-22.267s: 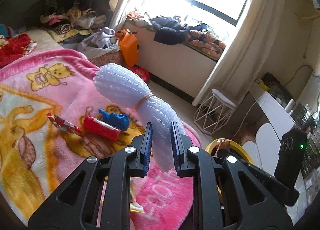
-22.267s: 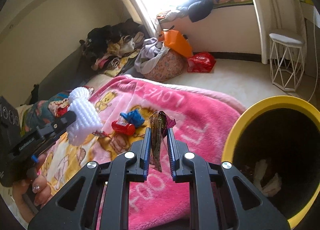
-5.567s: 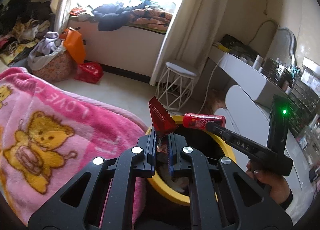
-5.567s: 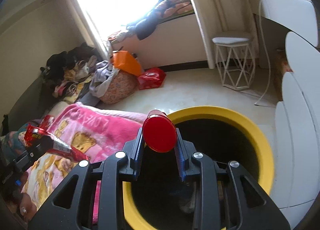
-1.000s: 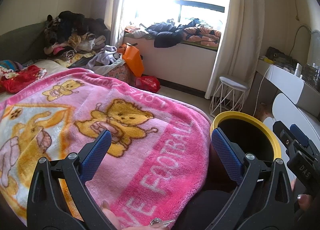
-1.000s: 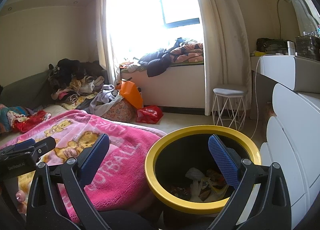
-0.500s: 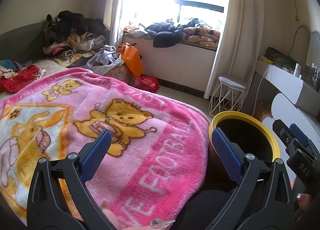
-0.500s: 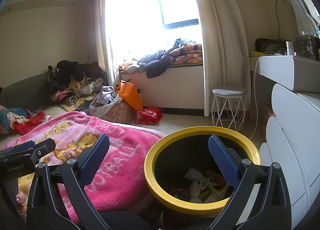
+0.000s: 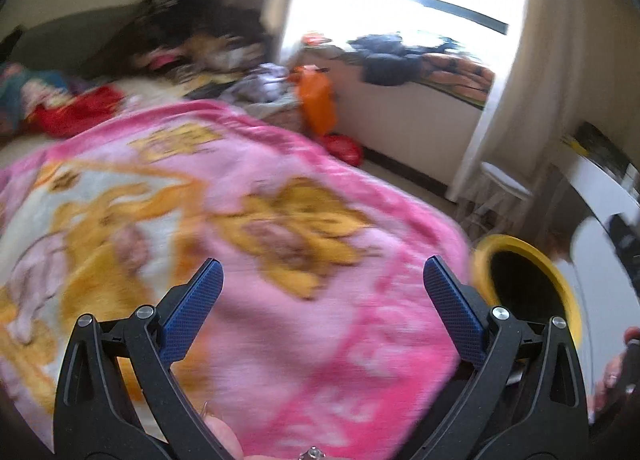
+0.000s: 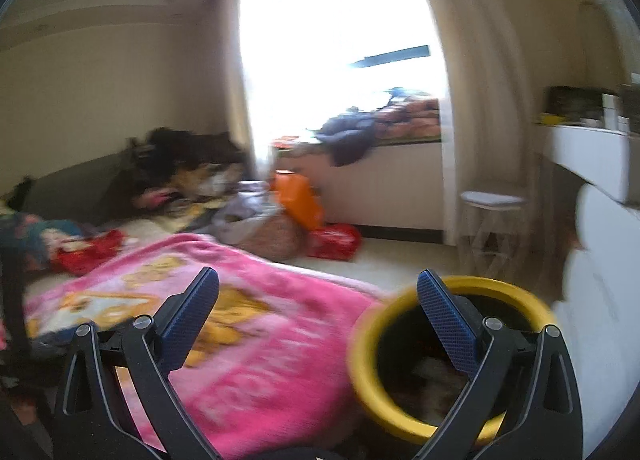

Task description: Collect trash

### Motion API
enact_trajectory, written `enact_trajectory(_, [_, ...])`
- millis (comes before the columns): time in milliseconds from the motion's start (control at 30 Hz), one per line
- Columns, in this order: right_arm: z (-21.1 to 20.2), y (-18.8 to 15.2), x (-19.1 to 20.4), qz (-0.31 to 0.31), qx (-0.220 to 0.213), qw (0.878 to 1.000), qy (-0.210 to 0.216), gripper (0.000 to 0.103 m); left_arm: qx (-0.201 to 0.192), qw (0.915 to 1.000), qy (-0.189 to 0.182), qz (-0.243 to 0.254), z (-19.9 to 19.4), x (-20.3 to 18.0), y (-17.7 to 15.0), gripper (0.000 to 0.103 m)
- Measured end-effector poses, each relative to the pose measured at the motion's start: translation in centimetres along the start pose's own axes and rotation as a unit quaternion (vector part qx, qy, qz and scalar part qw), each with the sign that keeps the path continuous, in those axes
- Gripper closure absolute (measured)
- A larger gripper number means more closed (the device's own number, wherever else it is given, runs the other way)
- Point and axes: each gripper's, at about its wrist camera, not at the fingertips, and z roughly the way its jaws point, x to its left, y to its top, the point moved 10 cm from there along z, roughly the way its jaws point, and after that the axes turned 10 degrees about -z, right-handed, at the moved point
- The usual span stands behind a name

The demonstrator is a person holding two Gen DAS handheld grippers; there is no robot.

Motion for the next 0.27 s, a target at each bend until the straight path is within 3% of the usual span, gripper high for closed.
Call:
enact_trajectory(100, [3.0,1.0,7.7,-0.025,0.027,0.994,0.106,0.006,-0.011,0.9951,0.094,-0.029,-0.1,8.0,1.2,0.011])
enact_trajectory(133, [4.1,1.0,10.9,-0.035,0.039,0.988,0.145,0.006,-0.014,0.9903,0.133,-0.037,-0.2,10.9,1.3,0.011])
enact_trajectory(167, [4.9,0.8,14.0,-0.048,0.051,0.981,0.180,0.006,-0.014,0.9797,0.193,-0.053,-0.6,15.5,1.3,0.011])
enact_trajectory(267, [7.7,-2.6,26.1,-0.102,0.126,0.939,0.304,0.006,-0.014,0.9568,0.276,-0.090,-2.0,24.1,0.7,0.011])
